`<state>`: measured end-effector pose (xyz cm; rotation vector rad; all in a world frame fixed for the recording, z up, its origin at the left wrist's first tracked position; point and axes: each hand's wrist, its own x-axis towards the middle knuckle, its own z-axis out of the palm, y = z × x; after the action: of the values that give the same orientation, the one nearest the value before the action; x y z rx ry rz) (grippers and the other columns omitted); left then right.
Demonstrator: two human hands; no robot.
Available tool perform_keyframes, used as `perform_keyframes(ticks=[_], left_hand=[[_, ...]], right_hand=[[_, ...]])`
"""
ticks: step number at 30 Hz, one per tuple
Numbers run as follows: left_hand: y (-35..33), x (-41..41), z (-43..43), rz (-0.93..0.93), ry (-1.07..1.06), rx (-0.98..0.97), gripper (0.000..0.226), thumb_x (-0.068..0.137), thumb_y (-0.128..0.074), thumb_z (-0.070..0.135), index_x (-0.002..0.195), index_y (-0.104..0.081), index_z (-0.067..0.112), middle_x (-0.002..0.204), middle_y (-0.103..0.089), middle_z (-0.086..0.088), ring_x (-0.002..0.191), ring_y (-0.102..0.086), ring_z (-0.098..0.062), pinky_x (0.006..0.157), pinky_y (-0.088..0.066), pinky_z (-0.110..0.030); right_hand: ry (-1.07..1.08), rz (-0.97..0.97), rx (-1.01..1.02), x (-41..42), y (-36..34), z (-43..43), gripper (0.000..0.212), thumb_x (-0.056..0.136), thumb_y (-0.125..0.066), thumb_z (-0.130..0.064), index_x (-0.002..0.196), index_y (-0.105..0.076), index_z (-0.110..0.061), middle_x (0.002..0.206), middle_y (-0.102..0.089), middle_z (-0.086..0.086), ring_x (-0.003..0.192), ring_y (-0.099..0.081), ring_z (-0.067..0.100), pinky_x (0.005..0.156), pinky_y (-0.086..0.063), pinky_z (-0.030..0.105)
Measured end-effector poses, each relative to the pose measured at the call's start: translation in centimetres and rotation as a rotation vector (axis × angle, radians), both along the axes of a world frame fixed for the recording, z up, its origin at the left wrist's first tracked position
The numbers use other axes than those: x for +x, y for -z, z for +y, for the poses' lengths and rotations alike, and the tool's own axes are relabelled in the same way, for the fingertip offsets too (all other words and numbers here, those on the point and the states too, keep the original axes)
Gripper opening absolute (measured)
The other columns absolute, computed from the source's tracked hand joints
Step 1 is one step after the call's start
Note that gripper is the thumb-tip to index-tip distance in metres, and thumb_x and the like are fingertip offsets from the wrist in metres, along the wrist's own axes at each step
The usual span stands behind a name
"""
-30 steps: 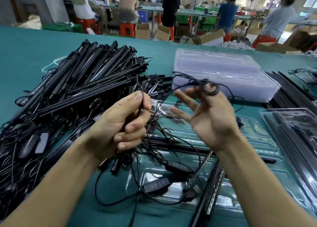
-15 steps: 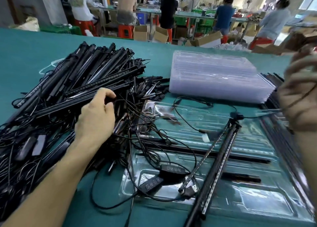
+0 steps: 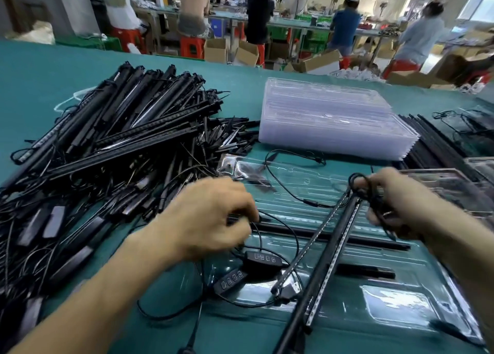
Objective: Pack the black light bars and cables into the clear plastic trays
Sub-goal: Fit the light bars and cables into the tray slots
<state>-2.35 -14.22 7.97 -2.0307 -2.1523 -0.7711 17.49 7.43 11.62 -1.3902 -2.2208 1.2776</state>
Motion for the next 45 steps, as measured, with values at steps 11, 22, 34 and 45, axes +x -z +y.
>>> perform_keyframes(ticks=[11,22,34,45], left_hand=[[4.5,1.1,2.0,0.277,-0.015,-0.375,0.104,0.064,-0.049,0.084,0.148,0.003,0.052,0.159,-0.02,0.018,0.126,-0.033,-0.015,0.097,-0.033,-0.041],[2.5,-0.2,0.9,0.074,0.03,-0.109,0.024,0.087,-0.057,0.028,0.104,-0.074,0.031,0.085,-0.066,0.013,0.084,-0.058,-0.013,0.069,-0.053,-0.033],[0.5,-6.1,-2.8,0.245,-0.459,-0.214,0.041,0.09,-0.059,0.011,0.11,-0.069,0.046,0.088,-0.047,0.017,0.087,-0.038,-0.013,0.071,-0.032,-0.03],[-2.1,-1.8,-3.0,-0.011,-0.149,-0.668,0.119,0.032,-0.049,0.104,0.139,-0.04,0.052,0.136,-0.017,0.042,0.131,-0.011,0.0,0.108,-0.015,-0.028]], right_hand=[[-0.084,-0.546,0.46,-2.0,6.1,-4.8,0.086,0.074,-0.046,-0.075,0.144,-0.015,-0.037,0.117,-0.059,0.01,0.102,-0.059,0.034,0.071,-0.041,0.04],[-0.04,-0.04,0.291,0.8,8.4,-2.0,0.066,0.082,-0.061,-0.036,0.142,-0.033,-0.041,0.103,-0.052,-0.005,0.095,-0.046,0.019,0.078,-0.032,0.032],[-0.032,0.09,0.27,1.4,9.4,-1.1,0.063,0.082,-0.064,-0.034,0.139,-0.037,-0.044,0.119,-0.051,-0.013,0.106,-0.048,0.013,0.086,-0.033,0.03],[-0.042,0.096,0.282,1.4,9.7,-1.2,0.064,0.081,-0.061,-0.037,0.137,-0.034,-0.049,0.106,-0.053,-0.017,0.087,-0.051,-0.001,0.073,-0.038,0.022]])
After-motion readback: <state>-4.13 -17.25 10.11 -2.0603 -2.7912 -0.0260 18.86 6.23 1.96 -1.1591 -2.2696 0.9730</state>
